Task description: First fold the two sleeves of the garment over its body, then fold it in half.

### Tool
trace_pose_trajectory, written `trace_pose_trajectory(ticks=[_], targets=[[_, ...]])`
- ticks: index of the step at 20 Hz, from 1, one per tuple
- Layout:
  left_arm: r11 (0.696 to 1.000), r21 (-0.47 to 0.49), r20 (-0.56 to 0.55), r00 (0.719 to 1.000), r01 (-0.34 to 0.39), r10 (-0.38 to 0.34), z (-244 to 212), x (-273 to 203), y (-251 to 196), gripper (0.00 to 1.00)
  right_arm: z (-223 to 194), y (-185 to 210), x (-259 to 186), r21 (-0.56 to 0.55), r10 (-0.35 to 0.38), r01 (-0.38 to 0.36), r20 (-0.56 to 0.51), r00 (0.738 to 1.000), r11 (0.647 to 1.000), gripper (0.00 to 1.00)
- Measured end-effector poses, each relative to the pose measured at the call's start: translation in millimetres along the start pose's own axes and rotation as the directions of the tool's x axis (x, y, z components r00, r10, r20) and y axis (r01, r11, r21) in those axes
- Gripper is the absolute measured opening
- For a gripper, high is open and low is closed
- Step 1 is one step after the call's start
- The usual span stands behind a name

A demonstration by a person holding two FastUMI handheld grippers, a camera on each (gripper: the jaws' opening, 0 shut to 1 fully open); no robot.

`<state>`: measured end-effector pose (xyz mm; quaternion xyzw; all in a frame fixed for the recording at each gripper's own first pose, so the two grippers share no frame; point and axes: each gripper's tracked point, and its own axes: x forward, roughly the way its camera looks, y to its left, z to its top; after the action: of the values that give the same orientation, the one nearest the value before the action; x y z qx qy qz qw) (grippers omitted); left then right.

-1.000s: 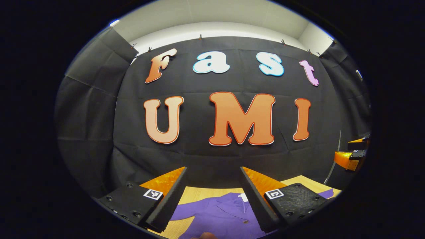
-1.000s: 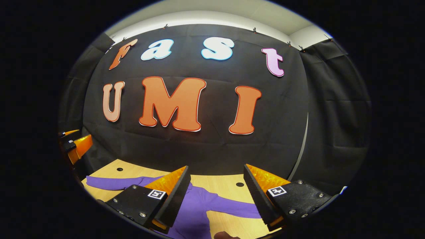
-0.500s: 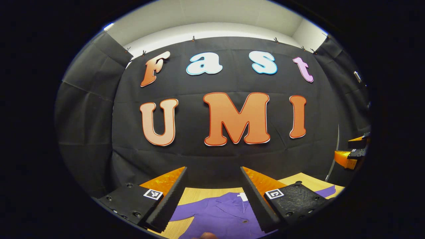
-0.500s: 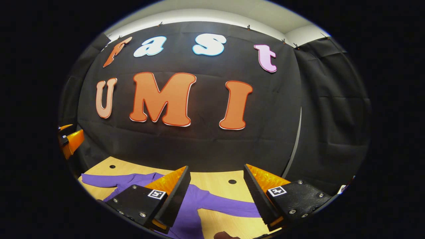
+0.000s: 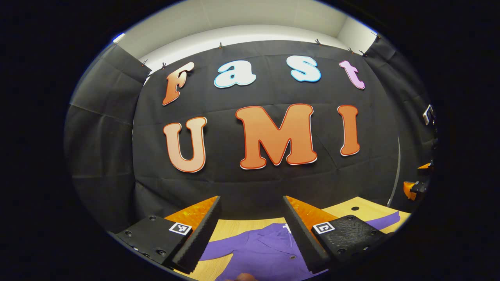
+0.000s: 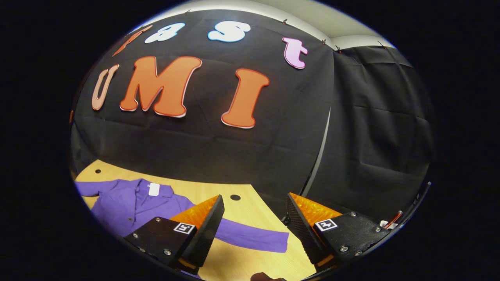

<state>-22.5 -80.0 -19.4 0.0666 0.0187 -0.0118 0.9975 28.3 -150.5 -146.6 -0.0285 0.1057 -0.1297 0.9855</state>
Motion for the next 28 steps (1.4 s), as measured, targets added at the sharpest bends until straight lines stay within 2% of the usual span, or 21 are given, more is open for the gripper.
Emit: trace_pose_trajectory(ticks=[1, 3, 4, 5, 6, 11, 14, 17, 23, 26, 28], targets=[[1.0, 0.002, -0.009, 1.0, -0.002, 0.002, -3, -1, -1, 1.0, -9, -9, 6, 0.002, -0.013, 0.013, -0.019, 1.0, 1.0, 0.95], [1.0, 0.008, -0.021, 1.0, -0.005, 0.006, -6, -1, -1, 1.0, -27, -22, 16, 0.011, -0.03, 0.031, -0.059, 0.998, 0.999, 0.95], [1.0, 0.014, -0.024, 1.0, -0.007, 0.007, -5, 0, -2, 0.97, -39, -25, 22, 0.02, -0.021, 0.023, -0.09, 0.996, 1.0, 0.95], [1.0, 0.019, -0.023, 1.0, -0.01, 0.011, -4, -1, -1, 1.0, -52, -29, 29, 0.026, -0.017, 0.02, -0.13, 0.991, 0.999, 0.95], [1.0, 0.024, -0.026, 1.0, -0.012, 0.012, -3, -1, -2, 0.96, -65, -33, 36, 0.031, -0.012, 0.018, -0.176, 0.984, 0.999, 0.95], [0.999, 0.04, -0.059, 0.998, -0.032, 0.034, -13, 0, -2, 0.97, -138, -53, 78, 0.074, -0.013, 0.047, -0.406, 0.914, 0.996, 0.96], [0.998, 0.042, -0.084, 0.995, -0.047, 0.05, -18, 1, 0, 0.97, -167, -61, 89, 0.079, -0.018, 0.069, -0.514, 0.858, 0.994, 0.97], [0.998, 0.043, -0.107, 0.992, -0.055, 0.06, -25, 2, -2, 0.97, -195, -67, 97, 0.138, 0.031, 0.069, -0.616, 0.787, 0.988, 0.97], [0.997, 0.059, -0.156, 0.986, -0.057, 0.066, -38, 2, -11, 0.97, -238, -76, 116, 0.164, 0.067, 0.088, -0.753, 0.655, 0.982, 0.97], [0.996, 0.073, -0.184, 0.981, -0.05, 0.062, -48, 3, -20, 0.97, -257, -71, 125, 0.197, 0.121, 0.076, -0.817, 0.564, 0.977, 0.97], [0.996, 0.086, -0.201, 0.978, -0.038, 0.055, -51, 3, -26, 0.97, -262, -61, 133, 0.247, 0.174, 0.067, -0.827, 0.535, 0.967, 0.98]])
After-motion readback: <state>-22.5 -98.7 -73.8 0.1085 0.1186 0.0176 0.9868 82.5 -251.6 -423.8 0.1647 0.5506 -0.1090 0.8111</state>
